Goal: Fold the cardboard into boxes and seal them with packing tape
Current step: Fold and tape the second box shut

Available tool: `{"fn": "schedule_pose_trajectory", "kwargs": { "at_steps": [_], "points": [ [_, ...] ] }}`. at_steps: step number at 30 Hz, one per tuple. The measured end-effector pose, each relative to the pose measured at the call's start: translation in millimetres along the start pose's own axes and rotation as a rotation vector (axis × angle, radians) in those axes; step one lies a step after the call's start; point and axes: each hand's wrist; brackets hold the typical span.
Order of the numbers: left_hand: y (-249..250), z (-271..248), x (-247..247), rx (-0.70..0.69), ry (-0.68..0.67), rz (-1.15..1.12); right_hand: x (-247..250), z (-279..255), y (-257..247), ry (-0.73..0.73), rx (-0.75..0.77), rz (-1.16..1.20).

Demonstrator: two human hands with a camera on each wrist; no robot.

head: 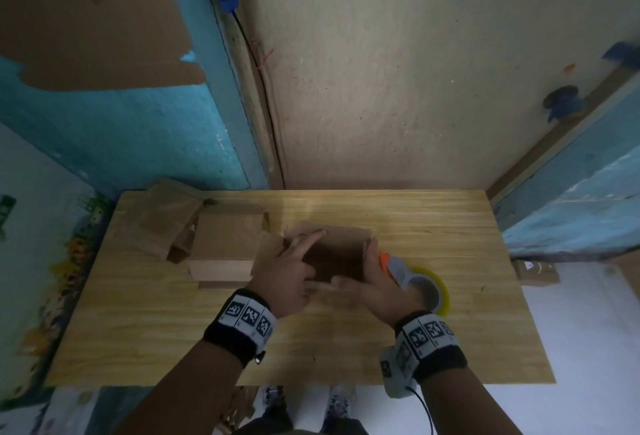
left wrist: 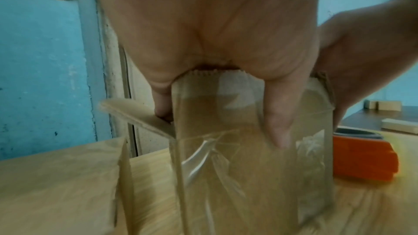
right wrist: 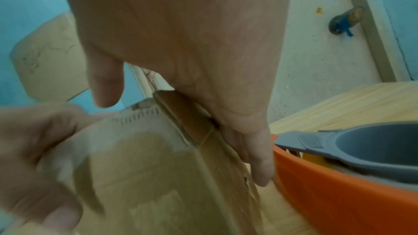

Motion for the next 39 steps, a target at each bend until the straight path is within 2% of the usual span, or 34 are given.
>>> {"fn": "schedule_pose_trajectory", "kwargs": {
  "at_steps": [3,5,8,12,15,16,19,22,23,25,27,31,34,39],
  "points": [
    [-2.0,-1.4,0.5,-0.02,-0.127,0.11,-1.5,9.7,-6.4,0.024,-0.133,0.179],
    [-0.3,-2.2,1.0,-0.02,-0.181,0.21,-1.8,12.8,-7.0,0.055,-0.169,0.175],
    [2.2,-2.9,0.5,-0.051,-0.194,0.262,-0.9,13.9,-6.1,0.077,-0.212,0.181],
    [2.2,-9.3,-12.3,-0.064,-0.247,0.383,-9.5,19.6,-11.3,0.128,-0.192,0.084],
    [2.0,-18.0,-16.4,-0.079,-0.127,0.388,-12.4,27.0,-9.6,0.218,-0.214,-0.021],
    [4.2,-18.5,-14.4,-0.045,-0.076,0.336,-11.9,28.7,-9.1,0.227,-0.23,-0.006],
    [13.8,-12.7,-9.8,0.175,0.015,0.062,-9.8,30.8,-10.4,0.209,-0.248,0.057],
    [19.8,-7.9,-11.6,0.243,0.072,-0.016,-9.8,30.0,-12.3,0.236,-0.251,0.063],
    [17.8,-8.8,-13.7,0.254,0.127,-0.039,-10.1,29.9,-13.3,0.243,-0.263,0.065],
    [11.1,-11.2,-14.1,0.294,0.332,-0.126,-10.6,28.2,-16.2,0.251,-0.292,0.085],
    [4.4,-11.8,-9.0,0.391,0.485,-0.252,-9.4,26.9,-19.3,0.275,-0.305,0.12],
    [-4.1,-10.9,-1.6,0.592,0.612,-0.494,-9.4,26.6,-24.3,0.31,-0.321,0.105],
    [-4.8,-13.0,-5.1,0.584,0.588,-0.45,-15.1,26.3,-26.7,0.32,-0.333,0.095],
    [-20.5,-17.7,-9.6,0.399,0.481,-0.44,-19.0,31.6,-27.3,0.357,-0.368,0.176]
  ]
}}
Point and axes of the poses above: each hand's wrist, its own z-axis towards the middle knuckle, its own x-axis out of the back of the hand, y = z × x, and after that the axes turned 6 degrees about -x, right-handed
